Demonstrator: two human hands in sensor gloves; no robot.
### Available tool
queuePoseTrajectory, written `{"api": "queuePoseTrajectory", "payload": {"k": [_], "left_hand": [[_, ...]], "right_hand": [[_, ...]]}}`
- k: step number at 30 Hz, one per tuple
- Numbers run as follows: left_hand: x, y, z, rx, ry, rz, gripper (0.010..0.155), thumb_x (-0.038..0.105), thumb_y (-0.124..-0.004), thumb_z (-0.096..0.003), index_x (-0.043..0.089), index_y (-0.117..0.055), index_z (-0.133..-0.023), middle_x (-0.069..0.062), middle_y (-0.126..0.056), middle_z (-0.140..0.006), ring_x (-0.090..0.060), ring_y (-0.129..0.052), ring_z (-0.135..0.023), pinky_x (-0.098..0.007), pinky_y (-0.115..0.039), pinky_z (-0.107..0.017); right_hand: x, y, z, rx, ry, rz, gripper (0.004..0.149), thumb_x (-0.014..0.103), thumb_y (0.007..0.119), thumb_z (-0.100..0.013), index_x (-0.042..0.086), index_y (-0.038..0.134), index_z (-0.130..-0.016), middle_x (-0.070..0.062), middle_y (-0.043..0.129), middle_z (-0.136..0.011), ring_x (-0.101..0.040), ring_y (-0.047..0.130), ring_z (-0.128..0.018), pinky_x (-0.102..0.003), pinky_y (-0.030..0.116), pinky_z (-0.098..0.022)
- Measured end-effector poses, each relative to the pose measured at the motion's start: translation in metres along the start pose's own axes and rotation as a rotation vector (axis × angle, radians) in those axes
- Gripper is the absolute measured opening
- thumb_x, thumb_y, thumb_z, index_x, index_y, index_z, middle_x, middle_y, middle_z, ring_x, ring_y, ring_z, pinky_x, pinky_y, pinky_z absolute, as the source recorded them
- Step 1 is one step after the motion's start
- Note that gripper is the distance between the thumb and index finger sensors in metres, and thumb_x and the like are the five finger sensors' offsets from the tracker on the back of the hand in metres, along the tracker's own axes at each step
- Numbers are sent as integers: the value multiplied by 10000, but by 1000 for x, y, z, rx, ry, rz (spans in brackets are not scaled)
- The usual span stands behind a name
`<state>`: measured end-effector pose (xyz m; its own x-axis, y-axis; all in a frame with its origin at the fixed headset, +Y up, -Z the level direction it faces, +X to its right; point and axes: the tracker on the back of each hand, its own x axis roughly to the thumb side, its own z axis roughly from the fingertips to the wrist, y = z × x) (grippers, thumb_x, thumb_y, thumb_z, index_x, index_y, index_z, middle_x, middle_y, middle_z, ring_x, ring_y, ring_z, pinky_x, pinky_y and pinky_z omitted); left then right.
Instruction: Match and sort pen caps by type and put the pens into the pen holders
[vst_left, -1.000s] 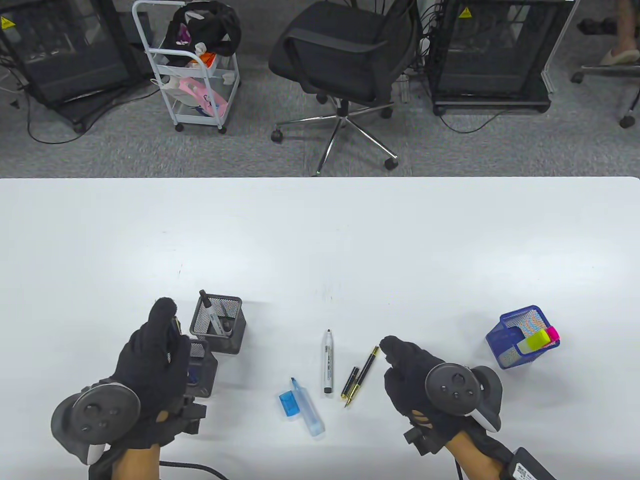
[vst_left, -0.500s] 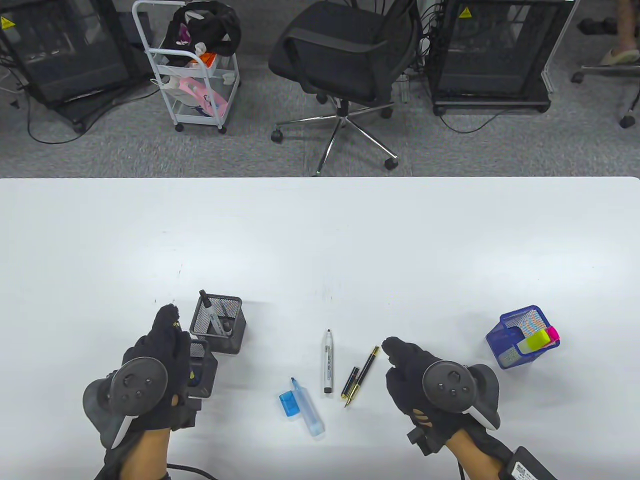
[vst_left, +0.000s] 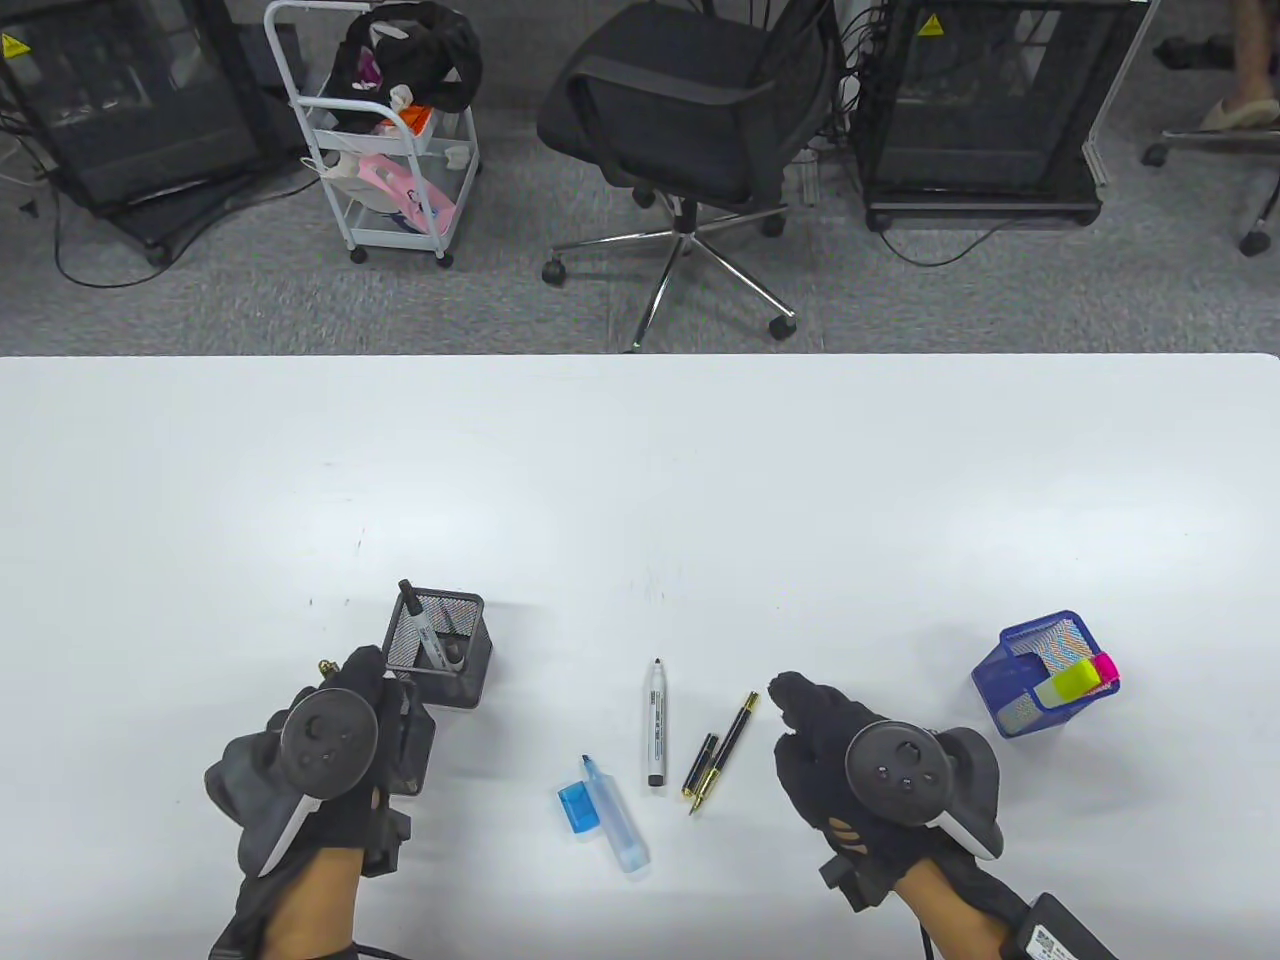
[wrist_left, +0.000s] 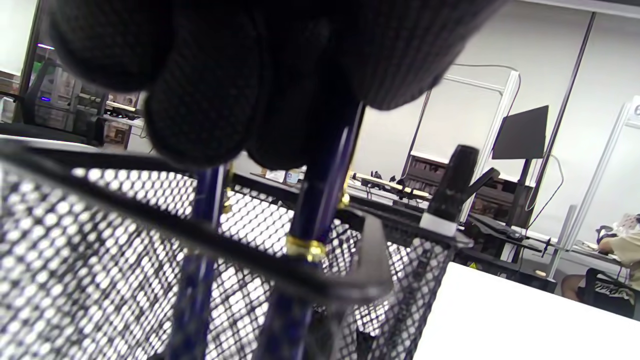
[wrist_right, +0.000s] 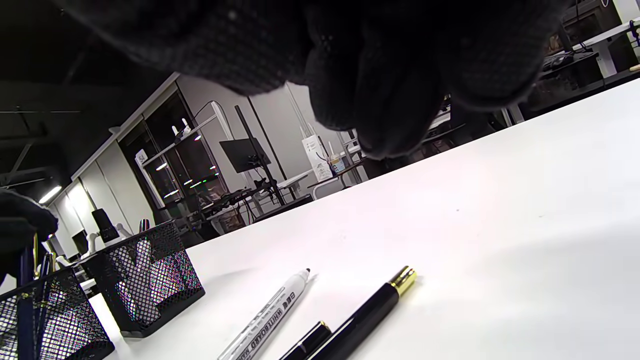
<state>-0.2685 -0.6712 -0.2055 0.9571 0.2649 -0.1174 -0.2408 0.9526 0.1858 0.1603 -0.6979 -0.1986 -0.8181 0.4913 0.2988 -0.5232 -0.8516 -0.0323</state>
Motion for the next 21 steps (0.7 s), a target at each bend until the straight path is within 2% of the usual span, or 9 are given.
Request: {"api": "queuePoseTrajectory", "payload": {"k": [3, 7, 9, 11, 14, 16, 17, 19, 21], "left_hand": [[1, 2, 2, 18, 13, -19, 464, 339, -835, -485, 126, -862, -897, -175, -1046, -739, -312, -1119, -403, -593, -837, -469], [12, 18, 11, 117, 5, -62, 517, 365, -839, -483, 134, -807, -945, -196, -956, -831, -318, -1042, -499, -619, -803, -479], [26, 30, 19, 177, -48, -75, 544, 378, -842, -480, 119, -788, -955, -195, -945, -835, -311, -1030, -506, -619, -803, -476], [41, 35, 25, 183, -92, -31, 566, 382, -852, -474, 82, -786, -949, -195, -963, -811, -304, -1040, -485, -617, -817, -462], [68, 30, 34, 98, -163, 66, 565, 382, -882, -460, 61, -812, -920, -188, -1004, -755, -299, -1058, -434, -615, -835, -435], [84, 20, 37, 8, -191, 47, 575, 393, -893, -453, 61, -814, -916, -177, -1026, -727, -291, -1071, -406, -607, -849, -418], [97, 9, 39, -85, -209, -2, 587, 405, -894, -452, 63, -807, -921, -171, -1035, -714, -285, -1077, -394, -601, -855, -413], [109, -6, 42, -171, -229, -39, 597, 418, -898, -444, 62, -810, -915, -134, -1072, -653, -255, -1100, -334, -577, -886, -373], [125, -31, 46, -315, -233, -46, 621, 417, -909, -439, 48, -796, -925, -114, -1100, -596, -240, -1120, -280, -562, -905, -335]], "right_hand": [[0, -1, 0, -2, 4, -1, 544, 324, 873, -444, 116, 711, -921, -185, 905, -801, -342, 1042, -601, -489, 884, -456], [0, -1, 0, -3, 6, 2, 548, 326, 873, -444, 115, 709, -923, -186, 904, -802, -341, 1041, -603, -488, 885, -455], [0, -1, 0, -2, 7, 5, 547, 326, 872, -445, 116, 709, -923, -187, 904, -801, -346, 1042, -600, -488, 885, -454], [0, 0, 0, -1, 8, 7, 545, 325, 871, -446, 116, 709, -922, -187, 904, -802, -342, 1042, -601, -488, 885, -454], [0, -1, 0, 1, 9, 12, 546, 326, 871, -447, 115, 708, -923, -188, 904, -801, -342, 1042, -601, -487, 886, -453], [-1, -1, 0, 3, 11, 13, 549, 329, 872, -446, 115, 708, -924, -189, 904, -801, -346, 1041, -600, -487, 886, -453], [-2, -1, 0, 5, 15, 13, 549, 330, 871, -447, 114, 707, -925, -188, 905, -800, -347, 1041, -599, -486, 885, -453], [-3, -1, 0, 8, 18, 15, 550, 331, 871, -447, 114, 706, -925, -191, 904, -801, -344, 1041, -601, -487, 885, -452], [-3, -1, -1, 12, 22, 17, 554, 335, 872, -447, 113, 706, -926, -190, 903, -802, -344, 1041, -601, -487, 885, -452]]}}
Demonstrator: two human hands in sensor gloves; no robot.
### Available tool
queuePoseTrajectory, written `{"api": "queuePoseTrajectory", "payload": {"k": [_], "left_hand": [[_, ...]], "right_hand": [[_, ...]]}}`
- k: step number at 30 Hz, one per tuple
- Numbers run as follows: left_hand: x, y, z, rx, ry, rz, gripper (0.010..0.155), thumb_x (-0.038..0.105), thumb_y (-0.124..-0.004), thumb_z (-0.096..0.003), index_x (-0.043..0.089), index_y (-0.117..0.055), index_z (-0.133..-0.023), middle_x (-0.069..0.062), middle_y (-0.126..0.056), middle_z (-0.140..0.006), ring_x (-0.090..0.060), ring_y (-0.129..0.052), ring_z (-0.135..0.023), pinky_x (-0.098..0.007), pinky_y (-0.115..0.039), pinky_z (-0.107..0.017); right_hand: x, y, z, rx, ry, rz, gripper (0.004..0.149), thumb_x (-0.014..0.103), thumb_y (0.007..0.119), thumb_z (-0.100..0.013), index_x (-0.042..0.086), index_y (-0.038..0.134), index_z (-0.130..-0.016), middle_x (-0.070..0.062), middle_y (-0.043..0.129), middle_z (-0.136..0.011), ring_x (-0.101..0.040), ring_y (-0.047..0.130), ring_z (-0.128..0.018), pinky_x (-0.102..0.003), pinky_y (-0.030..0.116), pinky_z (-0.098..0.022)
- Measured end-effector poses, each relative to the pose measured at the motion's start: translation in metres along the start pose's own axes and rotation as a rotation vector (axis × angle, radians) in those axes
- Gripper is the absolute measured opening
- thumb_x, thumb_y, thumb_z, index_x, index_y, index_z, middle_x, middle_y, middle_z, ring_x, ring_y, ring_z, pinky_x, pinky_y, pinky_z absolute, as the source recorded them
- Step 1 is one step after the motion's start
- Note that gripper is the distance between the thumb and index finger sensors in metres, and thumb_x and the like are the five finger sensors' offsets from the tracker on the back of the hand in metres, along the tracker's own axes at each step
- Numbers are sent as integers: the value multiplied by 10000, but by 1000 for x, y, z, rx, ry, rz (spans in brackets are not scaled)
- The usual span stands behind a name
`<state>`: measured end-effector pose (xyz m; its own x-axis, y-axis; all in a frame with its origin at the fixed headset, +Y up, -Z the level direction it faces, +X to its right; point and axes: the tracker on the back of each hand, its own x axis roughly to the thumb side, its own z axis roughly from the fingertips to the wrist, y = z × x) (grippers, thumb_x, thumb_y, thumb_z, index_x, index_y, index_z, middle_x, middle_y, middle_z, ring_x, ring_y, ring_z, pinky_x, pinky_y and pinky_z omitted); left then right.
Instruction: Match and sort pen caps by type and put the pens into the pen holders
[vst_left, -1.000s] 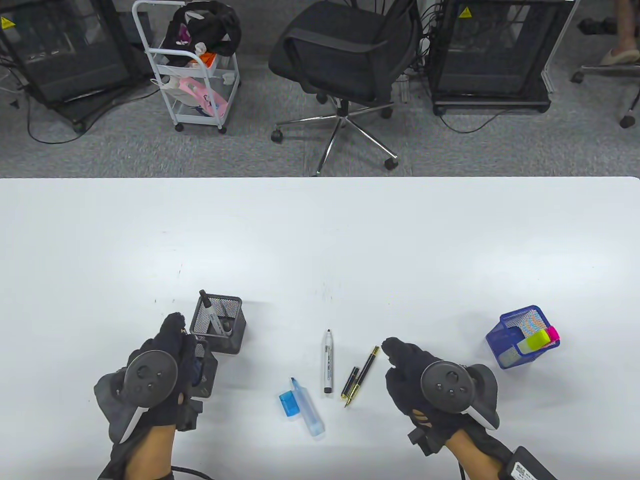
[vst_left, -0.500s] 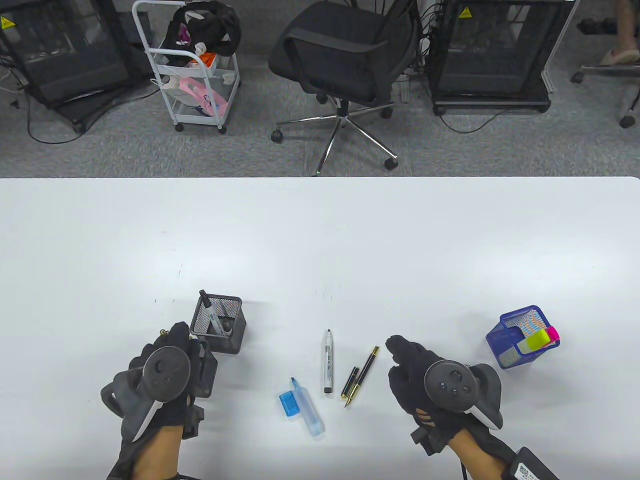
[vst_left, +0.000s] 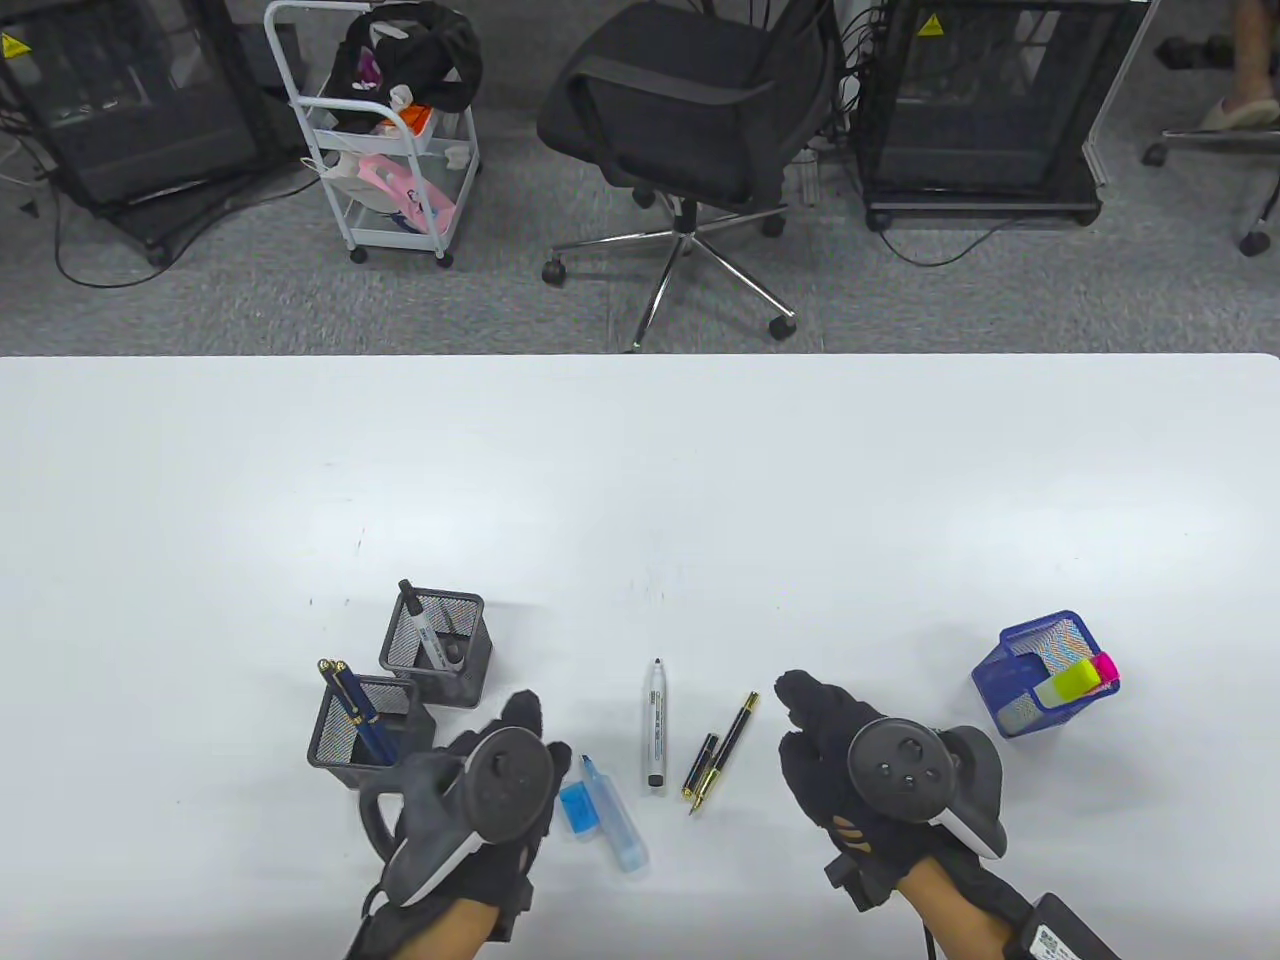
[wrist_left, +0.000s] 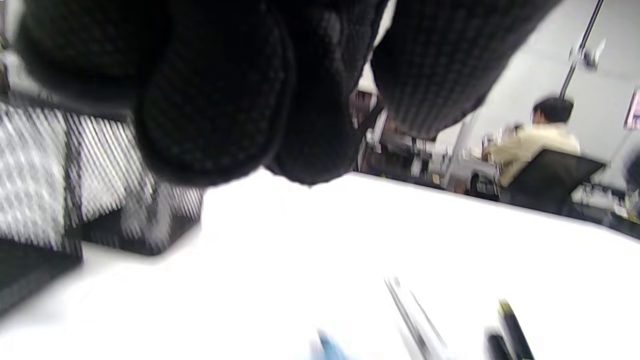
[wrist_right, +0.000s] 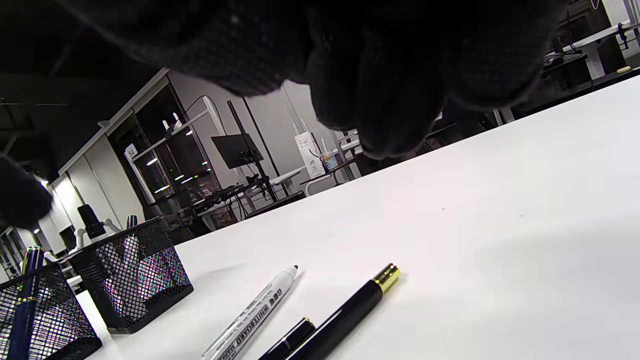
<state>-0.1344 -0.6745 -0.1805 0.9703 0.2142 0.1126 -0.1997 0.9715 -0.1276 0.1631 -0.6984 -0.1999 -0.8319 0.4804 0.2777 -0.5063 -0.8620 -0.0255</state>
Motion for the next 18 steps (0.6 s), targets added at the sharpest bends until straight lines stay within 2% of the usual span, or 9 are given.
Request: {"api": "queuePoseTrajectory", "payload": {"k": [2, 5, 10, 18], "left_hand": [[13, -17, -2, -79, -11, -20, 647, 425, -915, -436, 41, -778, -938, -111, -1107, -583, -234, -1134, -265, -554, -915, -315], [31, -34, -1, -107, -21, -118, 679, 437, -921, -429, 42, -759, -958, -106, -1113, -569, -227, -1142, -247, -546, -922, -296], [53, -61, 1, -82, -49, -322, 703, 446, -920, -425, 32, -746, -966, -94, -1115, -551, -223, -1135, -227, -541, -920, -286], [69, -87, 1, -14, -86, -474, 718, 473, -929, -407, 35, -765, -952, -62, -1128, -497, -190, -1135, -174, -515, -934, -250]], "right_hand": [[0, 0, 0, 3, 1, -1, 556, 338, 872, -446, 113, 705, -926, -190, 904, -801, -348, 1040, -600, -486, 886, -452], [1, 0, 0, 7, -1, 5, 555, 340, 871, -448, 115, 705, -927, -191, 904, -802, -343, 1042, -600, -486, 886, -452], [1, 0, 0, 13, -4, 9, 558, 344, 873, -447, 114, 705, -928, -191, 903, -804, -347, 1042, -601, -487, 885, -453], [2, -1, 0, 10, -14, 17, 558, 346, 872, -448, 116, 704, -929, -192, 902, -806, -349, 1042, -602, -488, 885, -452]]}}
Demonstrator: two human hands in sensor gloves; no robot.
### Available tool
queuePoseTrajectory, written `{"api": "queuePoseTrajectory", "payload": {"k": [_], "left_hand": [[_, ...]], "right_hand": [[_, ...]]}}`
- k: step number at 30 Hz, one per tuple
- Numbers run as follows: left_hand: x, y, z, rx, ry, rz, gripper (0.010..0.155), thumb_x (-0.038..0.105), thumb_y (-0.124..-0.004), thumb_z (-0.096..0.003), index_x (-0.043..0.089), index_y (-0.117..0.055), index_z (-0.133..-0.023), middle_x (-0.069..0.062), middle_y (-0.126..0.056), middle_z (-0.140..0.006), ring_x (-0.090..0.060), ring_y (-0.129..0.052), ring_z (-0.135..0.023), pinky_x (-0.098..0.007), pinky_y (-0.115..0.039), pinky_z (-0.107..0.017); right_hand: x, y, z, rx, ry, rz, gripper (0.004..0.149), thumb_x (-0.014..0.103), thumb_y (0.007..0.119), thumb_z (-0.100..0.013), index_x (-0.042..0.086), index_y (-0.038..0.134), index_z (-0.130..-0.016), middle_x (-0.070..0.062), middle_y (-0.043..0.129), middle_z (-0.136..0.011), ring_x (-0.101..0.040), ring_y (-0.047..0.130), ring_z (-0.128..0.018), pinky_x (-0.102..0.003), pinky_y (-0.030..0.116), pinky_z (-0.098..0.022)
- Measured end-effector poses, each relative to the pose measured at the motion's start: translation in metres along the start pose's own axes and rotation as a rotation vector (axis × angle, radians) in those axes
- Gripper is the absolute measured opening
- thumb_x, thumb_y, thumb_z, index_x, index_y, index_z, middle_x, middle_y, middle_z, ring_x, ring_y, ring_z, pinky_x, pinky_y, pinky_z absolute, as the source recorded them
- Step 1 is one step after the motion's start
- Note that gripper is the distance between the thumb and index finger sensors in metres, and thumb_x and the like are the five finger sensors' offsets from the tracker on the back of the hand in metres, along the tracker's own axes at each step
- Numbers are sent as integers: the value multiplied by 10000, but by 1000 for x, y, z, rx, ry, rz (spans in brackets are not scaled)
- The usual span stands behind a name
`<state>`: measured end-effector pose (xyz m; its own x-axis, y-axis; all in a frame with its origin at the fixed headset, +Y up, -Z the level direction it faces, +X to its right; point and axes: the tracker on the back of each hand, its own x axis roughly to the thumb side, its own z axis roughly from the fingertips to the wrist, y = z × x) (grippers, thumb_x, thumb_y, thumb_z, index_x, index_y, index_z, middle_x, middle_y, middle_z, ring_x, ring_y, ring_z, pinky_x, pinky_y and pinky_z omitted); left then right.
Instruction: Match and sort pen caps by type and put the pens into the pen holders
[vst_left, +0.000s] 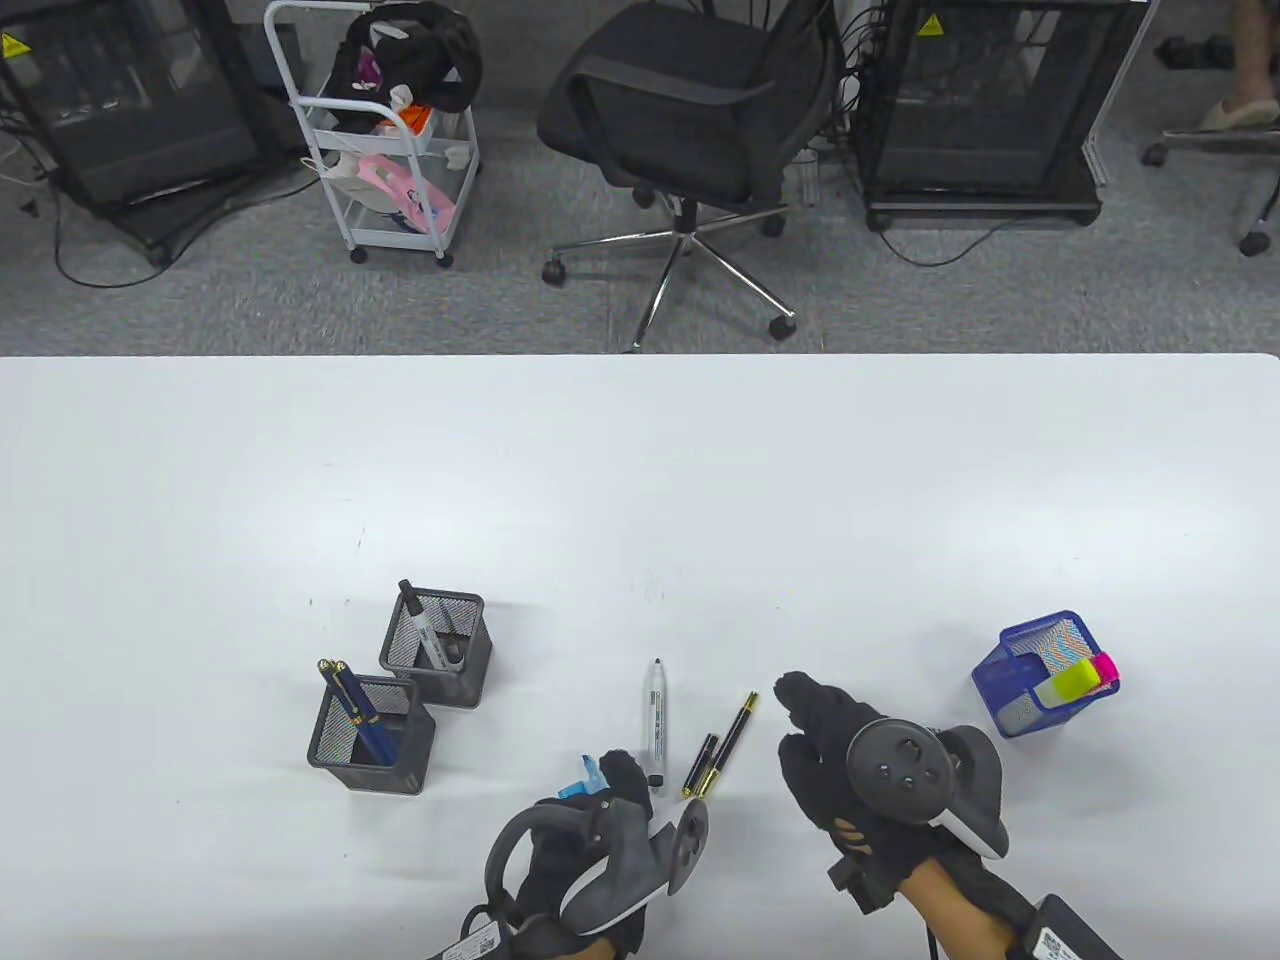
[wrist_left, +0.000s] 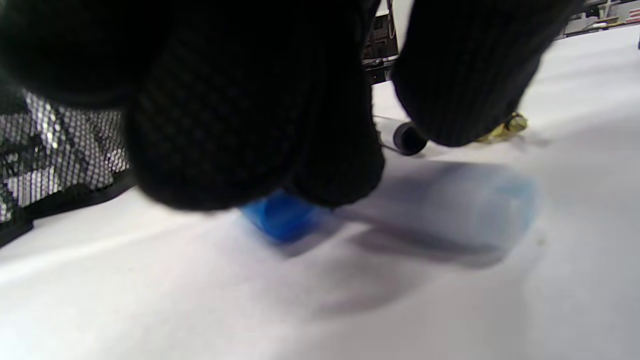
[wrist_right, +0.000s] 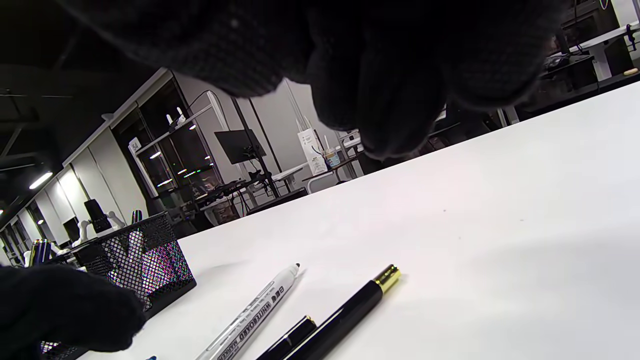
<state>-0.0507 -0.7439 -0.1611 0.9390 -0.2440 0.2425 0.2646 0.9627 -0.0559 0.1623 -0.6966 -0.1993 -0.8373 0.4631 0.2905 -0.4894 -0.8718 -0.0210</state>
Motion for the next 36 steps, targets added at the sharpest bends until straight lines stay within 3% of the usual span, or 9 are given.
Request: {"api": "queuePoseTrajectory", "payload": {"k": [20, 23, 28, 34, 36], "left_hand": [[0, -8, -2, -100, 30, 114, 767, 446, -963, -392, 16, -723, -980, -104, -1120, -550, -170, -1156, -187, -494, -949, -224], [-12, 0, -2, -106, 62, 209, 756, 430, -959, -400, 2, -723, -977, -113, -1113, -557, -168, -1139, -179, -498, -943, -228], [-44, 22, 2, -18, 105, 452, 737, 400, -930, -421, -8, -696, -988, -122, -1070, -648, -208, -1117, -283, -531, -912, -311], [-64, 27, 2, 61, -49, 791, 685, 343, -888, -447, 49, -648, -1018, -128, -996, -788, -239, -1106, -456, -555, -884, -426], [-62, 27, 2, 90, -92, 813, 668, 328, -883, -450, 51, -653, -1013, -133, -989, -798, -244, -1106, -472, -558, -883, -435]], "right_hand": [[-1, -2, 1, -8, -9, 10, 559, 348, 874, -448, 116, 706, -928, -197, 902, -807, -354, 1043, -601, -489, 887, -450], [-2, -2, 2, -11, -6, 9, 563, 357, 876, -449, 113, 707, -927, -197, 903, -806, -355, 1043, -600, -488, 886, -450], [-4, -5, 1, -12, 9, -29, 585, 441, 874, -444, 110, 735, -907, -191, 919, -788, -347, 1049, -590, -484, 891, -443], [0, -2, 1, 49, -30, -193, 544, 459, 864, -437, 84, 821, -829, -184, 1002, -679, -322, 1113, -490, -453, 942, -370], [3, 0, 2, 79, -31, -231, 548, 466, 860, -438, 74, 829, -820, -187, 1010, -666, -320, 1121, -475, -447, 949, -357]]}}
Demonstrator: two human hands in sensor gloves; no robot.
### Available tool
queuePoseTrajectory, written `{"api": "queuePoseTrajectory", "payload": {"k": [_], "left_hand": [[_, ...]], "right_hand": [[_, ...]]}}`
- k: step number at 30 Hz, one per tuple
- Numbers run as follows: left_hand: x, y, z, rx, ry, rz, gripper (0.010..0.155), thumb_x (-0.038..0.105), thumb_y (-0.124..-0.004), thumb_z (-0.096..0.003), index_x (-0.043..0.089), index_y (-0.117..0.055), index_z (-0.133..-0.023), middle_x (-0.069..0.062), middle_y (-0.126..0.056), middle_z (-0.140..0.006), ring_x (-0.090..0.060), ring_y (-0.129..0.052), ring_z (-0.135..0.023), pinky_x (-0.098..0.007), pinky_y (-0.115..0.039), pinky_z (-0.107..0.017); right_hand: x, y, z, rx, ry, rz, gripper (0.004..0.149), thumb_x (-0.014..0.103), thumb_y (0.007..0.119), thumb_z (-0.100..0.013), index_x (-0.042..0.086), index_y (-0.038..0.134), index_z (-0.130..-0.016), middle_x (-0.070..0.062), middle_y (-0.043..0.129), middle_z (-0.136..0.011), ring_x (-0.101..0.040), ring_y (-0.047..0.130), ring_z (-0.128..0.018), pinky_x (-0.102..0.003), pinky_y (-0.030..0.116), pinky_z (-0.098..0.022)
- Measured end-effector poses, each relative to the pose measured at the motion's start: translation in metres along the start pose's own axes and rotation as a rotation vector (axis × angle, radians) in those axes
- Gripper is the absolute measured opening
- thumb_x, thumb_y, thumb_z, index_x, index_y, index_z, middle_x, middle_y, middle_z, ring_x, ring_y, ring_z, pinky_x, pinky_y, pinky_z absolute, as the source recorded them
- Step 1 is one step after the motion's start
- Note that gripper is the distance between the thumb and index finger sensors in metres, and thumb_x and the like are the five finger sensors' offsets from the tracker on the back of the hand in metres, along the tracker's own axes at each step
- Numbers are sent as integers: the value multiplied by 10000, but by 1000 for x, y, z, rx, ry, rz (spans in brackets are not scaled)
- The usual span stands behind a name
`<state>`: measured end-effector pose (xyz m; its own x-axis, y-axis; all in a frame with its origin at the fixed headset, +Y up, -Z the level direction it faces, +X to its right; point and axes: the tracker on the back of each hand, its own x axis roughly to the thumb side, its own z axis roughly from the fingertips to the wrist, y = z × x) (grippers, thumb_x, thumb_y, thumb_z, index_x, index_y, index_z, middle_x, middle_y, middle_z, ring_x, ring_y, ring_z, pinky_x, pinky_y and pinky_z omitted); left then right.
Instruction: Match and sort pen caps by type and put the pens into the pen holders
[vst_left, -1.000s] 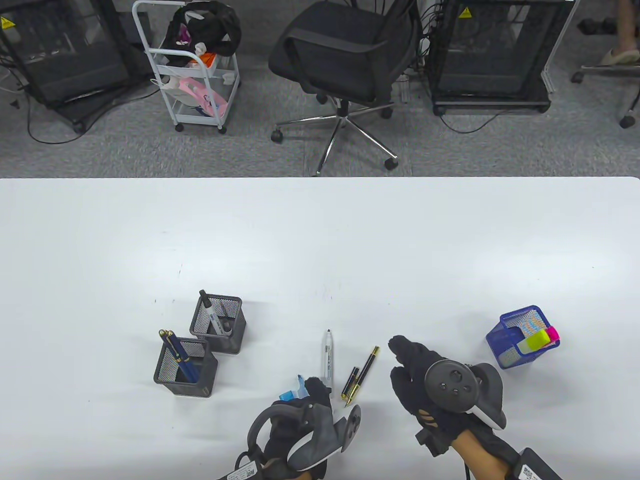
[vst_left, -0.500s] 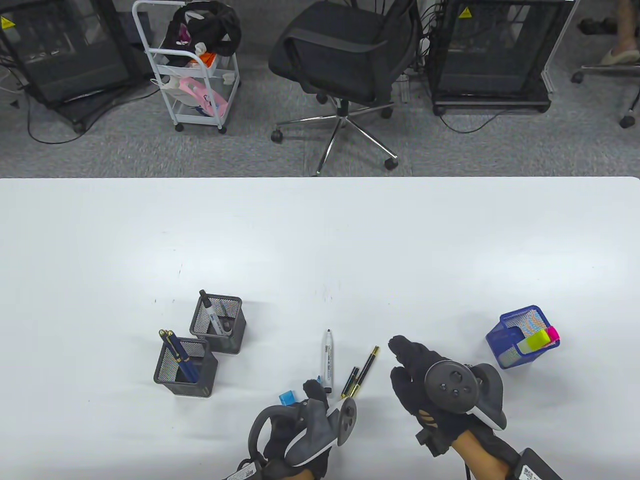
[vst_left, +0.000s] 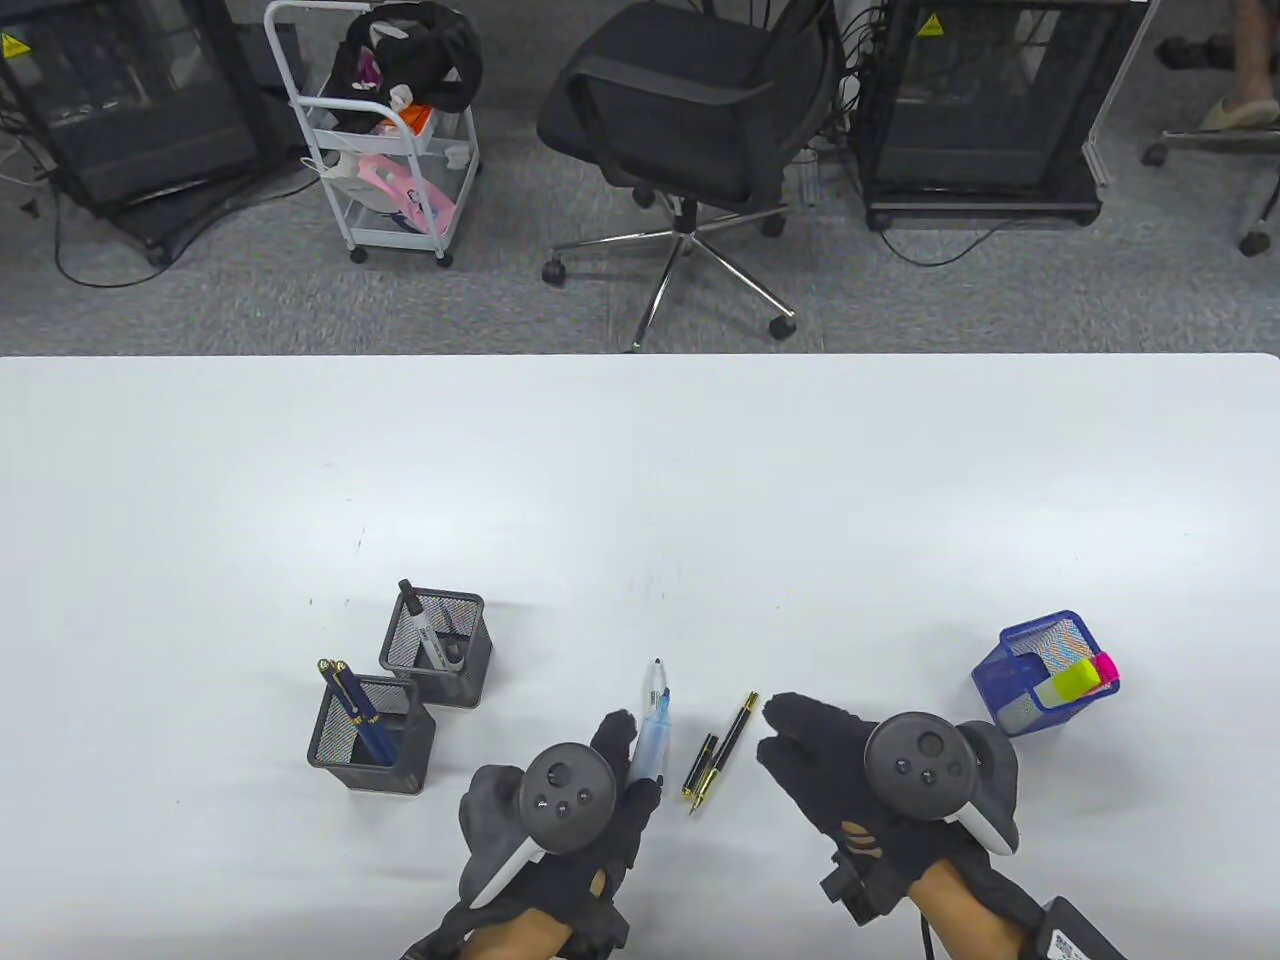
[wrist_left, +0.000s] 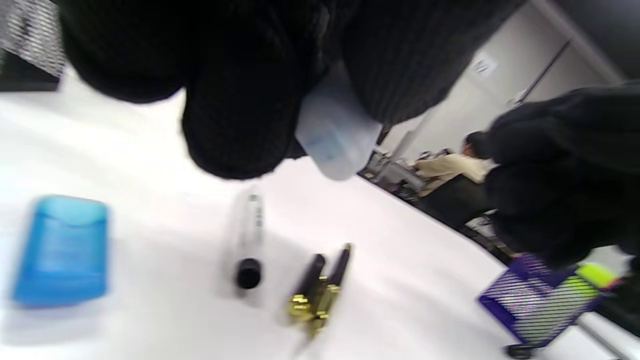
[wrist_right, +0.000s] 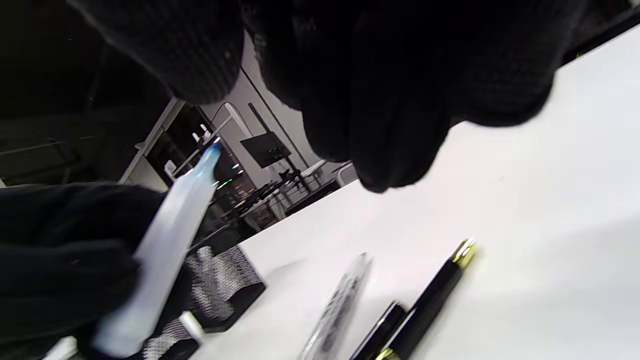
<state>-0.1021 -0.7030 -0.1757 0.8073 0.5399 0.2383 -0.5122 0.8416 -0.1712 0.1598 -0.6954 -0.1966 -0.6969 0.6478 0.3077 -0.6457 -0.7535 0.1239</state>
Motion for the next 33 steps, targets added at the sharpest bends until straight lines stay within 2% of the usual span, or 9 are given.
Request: {"api": "queuePoseTrajectory", "payload": {"k": [9, 13, 18, 21, 27, 30, 33], "left_hand": [[23, -5, 5, 22, -247, 53, 637, 317, -875, -460, 75, -658, -1007, -132, -970, -833, -247, -1109, -532, -557, -880, -469], [31, -8, 8, 27, -296, 55, 635, 307, -874, -461, 60, -655, -1003, -122, -969, -836, -247, -1114, -537, -555, -883, -471], [30, -15, 7, -23, -362, 66, 648, 294, -871, -458, 11, -652, -999, -154, -974, -834, -280, -1115, -532, -586, -868, -459], [27, -8, 6, -17, -387, -3, 597, 296, -873, -457, 60, -724, -984, -159, -998, -816, -312, -1113, -525, -623, -846, -459], [9, 12, 6, 49, -253, -131, 569, 314, -876, -459, 103, -765, -976, -175, -980, -843, -341, -1094, -554, -643, -820, -475], [-3, 15, 4, 36, -174, -249, 569, 325, -888, -454, 112, -781, -970, -176, -977, -849, -341, -1089, -565, -643, -817, -481], [-12, 12, 0, 3, -100, -274, 565, 328, -899, -449, 117, -794, -963, -176, -978, -848, -342, -1089, -567, -642, -817, -482]], "right_hand": [[16, 11, 4, 10, -50, -24, 615, 498, 875, -413, 45, 809, -823, -196, 1011, -659, -318, 1129, -471, -437, 959, -348], [23, 13, 6, -23, -95, -52, 605, 491, 879, -411, 52, 800, -820, -181, 1011, -658, -308, 1130, -469, -428, 962, -349], [26, 15, 6, -24, -91, -77, 578, 456, 891, -413, 55, 776, -814, -176, 1002, -665, -304, 1126, -478, -431, 959, -353], [25, 13, 6, -24, -96, -45, 571, 448, 882, -422, 53, 755, -814, -174, 997, -667, -310, 1124, -483, -435, 957, -356], [17, 4, 3, -46, -61, 6, 586, 420, 907, -412, 52, 730, -833, -168, 978, -680, -308, 1099, -502, -454, 928, -390], [14, 0, 2, -46, -38, 25, 602, 382, 932, -403, 48, 711, -853, -181, 956, -704, -324, 1079, -528, -471, 910, -414], [14, -1, 2, -44, -26, 71, 616, 353, 948, -395, 51, 696, -870, -185, 939, -724, -334, 1064, -547, -483, 896, -433]]}}
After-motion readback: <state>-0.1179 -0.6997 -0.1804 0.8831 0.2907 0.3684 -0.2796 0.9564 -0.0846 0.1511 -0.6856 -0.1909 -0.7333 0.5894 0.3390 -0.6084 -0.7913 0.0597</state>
